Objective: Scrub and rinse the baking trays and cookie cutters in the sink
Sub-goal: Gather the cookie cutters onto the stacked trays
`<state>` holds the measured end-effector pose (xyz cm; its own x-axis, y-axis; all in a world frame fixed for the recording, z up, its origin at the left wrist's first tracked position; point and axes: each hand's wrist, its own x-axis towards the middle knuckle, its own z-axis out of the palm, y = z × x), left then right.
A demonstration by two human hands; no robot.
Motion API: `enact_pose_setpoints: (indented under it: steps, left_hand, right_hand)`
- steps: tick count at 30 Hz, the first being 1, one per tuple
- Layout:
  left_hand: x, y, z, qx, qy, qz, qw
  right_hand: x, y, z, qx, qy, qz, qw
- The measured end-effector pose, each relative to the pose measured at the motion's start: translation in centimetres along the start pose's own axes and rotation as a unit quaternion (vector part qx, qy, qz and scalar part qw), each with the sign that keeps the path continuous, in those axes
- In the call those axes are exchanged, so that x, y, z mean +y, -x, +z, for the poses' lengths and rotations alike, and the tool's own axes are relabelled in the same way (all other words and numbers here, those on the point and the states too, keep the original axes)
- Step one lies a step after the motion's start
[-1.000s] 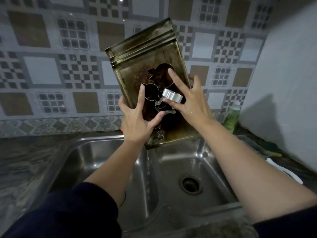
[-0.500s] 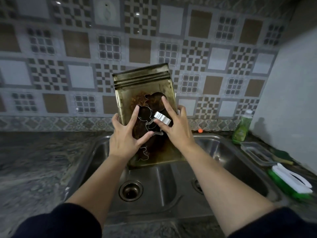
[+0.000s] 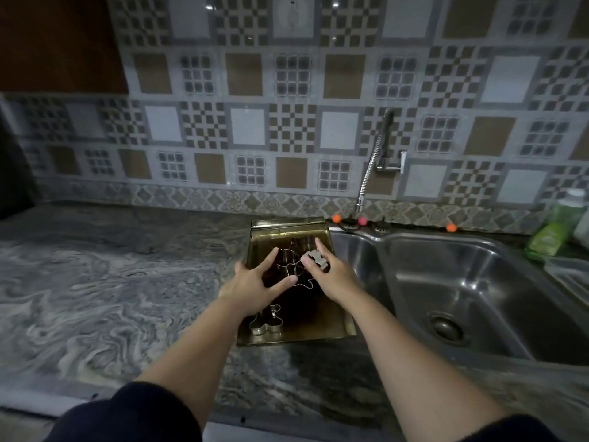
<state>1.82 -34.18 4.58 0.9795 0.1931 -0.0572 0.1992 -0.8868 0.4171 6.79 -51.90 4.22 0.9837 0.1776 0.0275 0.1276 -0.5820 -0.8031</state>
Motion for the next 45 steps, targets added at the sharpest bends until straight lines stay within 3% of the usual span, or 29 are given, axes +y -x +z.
enact_pose_setpoints:
  steps: [6,15,21,27,34,45]
  left_hand:
    - [-6.1,-0.7,-2.0,0.006,0.043,-0.012,0.999]
    - [-18.1,-3.4,-7.1,0.065,0.202,0.003,0.977]
    - [-23.6,-5.2,-9.5,0.051,0.206,-0.015,0.977]
    - [-25.6,-7.9,-9.0,0.032,0.242,-0.004,0.970]
    - [-25.5,-13.2,-7.9,0.010,0.229,-0.039,0.973]
    - [-22.9,-28.4,-6.0,-0.029,0.249,-0.040,0.967]
  right_hand:
    - [-3.4,-0.3,5.5,-0.004,-0.025,0.013,1.000]
    - [-10.6,-2.5,16.6,0.002,-0.056,0.018,0.998]
    - [-13.9,-3.6,21.6,-0.012,-0.082,0.030,0.996]
    - [-14.4,-6.1,23.3,-0.005,-0.009,0.077,0.997]
    - [-13.3,-10.6,23.3,0.004,-0.009,0.100,0.995]
    - [-9.1,-26.2,23.0,0.022,-0.007,0.120,0.993]
